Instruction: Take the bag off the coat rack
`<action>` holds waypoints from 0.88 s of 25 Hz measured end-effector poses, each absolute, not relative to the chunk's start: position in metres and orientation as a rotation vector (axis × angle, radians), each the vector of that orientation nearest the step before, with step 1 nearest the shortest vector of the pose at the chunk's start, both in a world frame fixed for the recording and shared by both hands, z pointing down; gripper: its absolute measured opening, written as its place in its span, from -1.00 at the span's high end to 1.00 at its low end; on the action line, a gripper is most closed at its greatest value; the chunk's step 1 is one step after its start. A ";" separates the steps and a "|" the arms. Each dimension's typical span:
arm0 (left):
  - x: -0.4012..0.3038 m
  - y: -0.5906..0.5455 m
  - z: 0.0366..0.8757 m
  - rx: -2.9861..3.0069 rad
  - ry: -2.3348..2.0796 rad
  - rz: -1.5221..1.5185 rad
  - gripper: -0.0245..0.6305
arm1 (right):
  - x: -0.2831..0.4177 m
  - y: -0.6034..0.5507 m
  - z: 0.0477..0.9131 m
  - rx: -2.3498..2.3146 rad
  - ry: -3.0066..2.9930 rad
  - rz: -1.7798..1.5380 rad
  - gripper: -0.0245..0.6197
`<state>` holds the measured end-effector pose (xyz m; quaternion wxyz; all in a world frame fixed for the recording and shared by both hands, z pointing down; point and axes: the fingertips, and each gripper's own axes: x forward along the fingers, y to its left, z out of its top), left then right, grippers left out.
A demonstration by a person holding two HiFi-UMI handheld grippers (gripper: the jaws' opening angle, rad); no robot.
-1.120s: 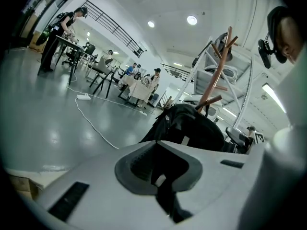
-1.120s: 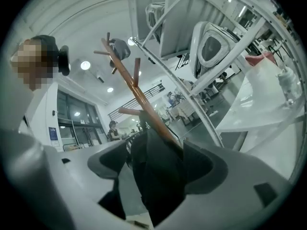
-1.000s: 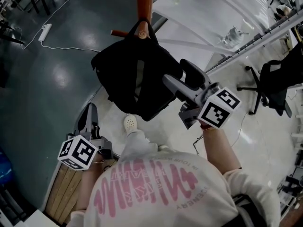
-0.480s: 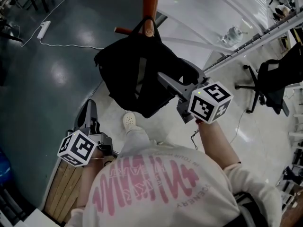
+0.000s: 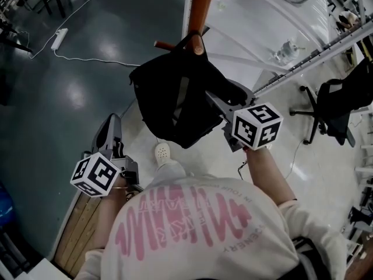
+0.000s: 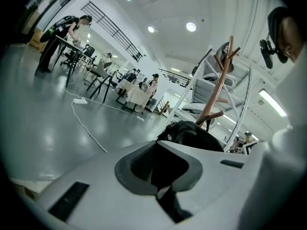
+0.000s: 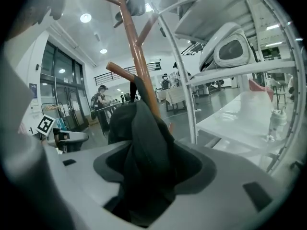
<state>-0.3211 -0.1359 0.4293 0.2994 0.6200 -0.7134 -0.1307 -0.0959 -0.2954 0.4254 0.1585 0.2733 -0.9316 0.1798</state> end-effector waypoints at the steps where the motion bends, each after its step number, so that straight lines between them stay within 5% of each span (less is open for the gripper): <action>1: -0.322 -0.138 0.429 1.662 -1.895 -0.330 0.91 | -0.095 -0.296 0.426 0.791 -2.662 0.508 0.12; 18: -0.328 -0.188 0.389 2.005 -1.645 -0.376 0.90 | -0.088 -0.301 0.424 0.920 -2.601 0.523 0.49; 22: -0.323 -0.201 0.382 2.100 -1.565 -0.391 0.58 | -0.089 -0.303 0.424 0.944 -2.590 0.534 0.50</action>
